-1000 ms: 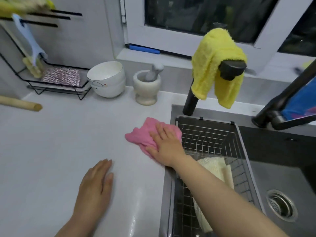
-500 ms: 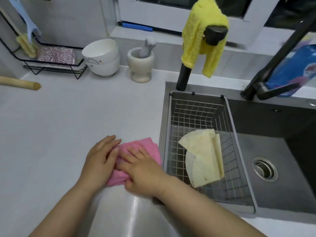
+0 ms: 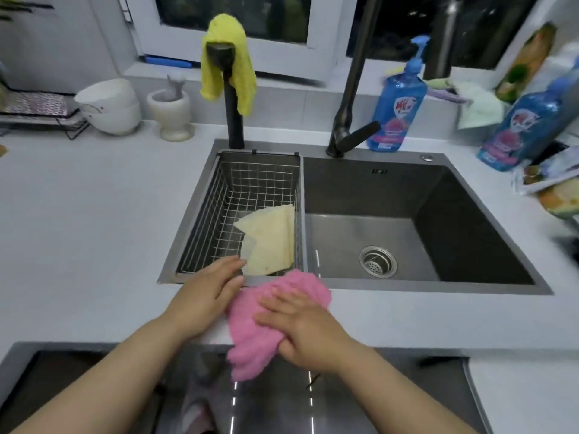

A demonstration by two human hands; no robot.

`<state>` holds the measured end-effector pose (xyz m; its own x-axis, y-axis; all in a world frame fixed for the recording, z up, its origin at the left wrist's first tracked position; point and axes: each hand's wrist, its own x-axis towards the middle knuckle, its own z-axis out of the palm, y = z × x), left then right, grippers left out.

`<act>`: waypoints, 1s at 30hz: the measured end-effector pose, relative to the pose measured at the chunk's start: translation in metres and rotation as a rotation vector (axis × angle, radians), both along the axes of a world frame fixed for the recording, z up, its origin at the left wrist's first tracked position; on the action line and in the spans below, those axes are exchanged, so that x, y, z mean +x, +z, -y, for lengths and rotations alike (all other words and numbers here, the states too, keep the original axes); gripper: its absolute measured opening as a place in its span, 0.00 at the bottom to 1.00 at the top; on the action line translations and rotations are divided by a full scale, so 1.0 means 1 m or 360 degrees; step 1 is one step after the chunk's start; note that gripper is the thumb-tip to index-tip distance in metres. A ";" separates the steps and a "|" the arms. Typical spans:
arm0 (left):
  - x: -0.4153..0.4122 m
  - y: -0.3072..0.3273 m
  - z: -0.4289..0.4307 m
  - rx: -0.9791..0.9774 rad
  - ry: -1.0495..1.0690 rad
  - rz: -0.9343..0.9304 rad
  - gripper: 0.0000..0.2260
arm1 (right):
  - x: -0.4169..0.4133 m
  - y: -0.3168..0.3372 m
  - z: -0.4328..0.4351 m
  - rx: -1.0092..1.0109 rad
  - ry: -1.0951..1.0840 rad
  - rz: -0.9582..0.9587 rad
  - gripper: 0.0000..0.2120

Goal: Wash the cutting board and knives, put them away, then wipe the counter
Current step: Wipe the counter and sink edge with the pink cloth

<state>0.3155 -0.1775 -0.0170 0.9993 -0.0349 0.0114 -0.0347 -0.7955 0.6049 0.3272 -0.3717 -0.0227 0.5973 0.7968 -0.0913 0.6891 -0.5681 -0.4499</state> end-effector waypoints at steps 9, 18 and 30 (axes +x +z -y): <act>-0.004 0.002 0.045 0.0688 0.0107 -0.0045 0.19 | -0.013 -0.002 0.194 -0.0436 -0.1167 0.0170 0.54; 0.025 0.015 0.074 0.0938 0.0126 0.0125 0.09 | 0.025 -0.004 0.229 -0.0574 -0.1856 0.0149 0.25; 0.187 0.018 0.184 0.0547 -0.0537 0.0379 0.13 | 0.087 -0.009 0.280 -0.0289 -0.2328 0.0293 0.37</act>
